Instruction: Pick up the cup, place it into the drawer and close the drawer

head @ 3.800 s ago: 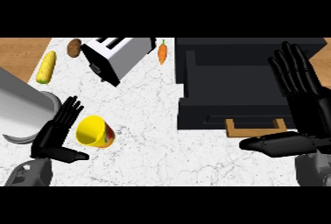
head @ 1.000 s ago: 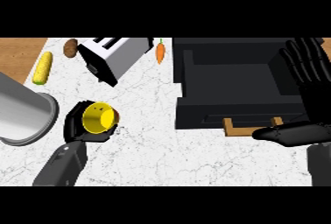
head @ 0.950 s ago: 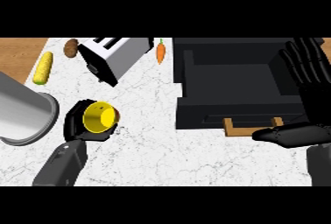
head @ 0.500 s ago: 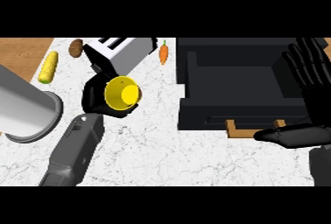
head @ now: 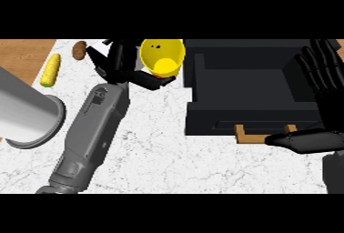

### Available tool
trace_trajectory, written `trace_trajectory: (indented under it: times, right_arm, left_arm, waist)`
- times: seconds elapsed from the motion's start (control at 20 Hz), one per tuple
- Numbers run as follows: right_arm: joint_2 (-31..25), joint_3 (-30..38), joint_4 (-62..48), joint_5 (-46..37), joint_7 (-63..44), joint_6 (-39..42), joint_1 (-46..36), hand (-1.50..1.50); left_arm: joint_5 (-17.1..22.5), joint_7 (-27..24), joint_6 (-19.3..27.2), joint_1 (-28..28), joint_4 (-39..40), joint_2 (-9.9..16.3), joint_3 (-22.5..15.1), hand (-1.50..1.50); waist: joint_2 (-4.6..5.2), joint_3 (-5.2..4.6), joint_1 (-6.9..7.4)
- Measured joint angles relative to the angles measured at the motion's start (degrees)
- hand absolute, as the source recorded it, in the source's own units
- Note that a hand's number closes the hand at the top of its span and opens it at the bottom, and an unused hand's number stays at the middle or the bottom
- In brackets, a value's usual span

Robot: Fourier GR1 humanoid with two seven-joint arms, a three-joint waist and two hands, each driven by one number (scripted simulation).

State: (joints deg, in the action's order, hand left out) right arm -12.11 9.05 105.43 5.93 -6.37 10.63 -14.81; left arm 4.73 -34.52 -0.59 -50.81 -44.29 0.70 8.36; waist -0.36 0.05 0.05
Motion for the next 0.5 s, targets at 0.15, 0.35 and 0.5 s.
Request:
trace_trajectory:
  times: [0.15,0.35,0.5]
  right_arm:
    - [-0.3,0.3,-0.2,0.1,0.5,0.4,-0.1,-1.5]
    - [-0.6,0.9,-0.9,0.5,1.9,1.0,0.2,-1.5]
    - [-0.4,0.4,-1.3,0.2,1.6,0.6,-1.3,-1.5]
  left_arm:
    - [1.8,5.2,4.9,-4.6,-1.2,-0.4,-3.8,1.5]
    - [3.2,11.5,10.7,-12.4,1.2,-0.6,-6.2,1.5]
    - [4.6,14.8,13.7,-17.6,6.2,-0.6,-8.0,1.5]
  waist:
    - [0.12,-0.01,-0.53]
    - [0.37,-0.01,-1.25]
    - [0.63,0.01,-1.93]
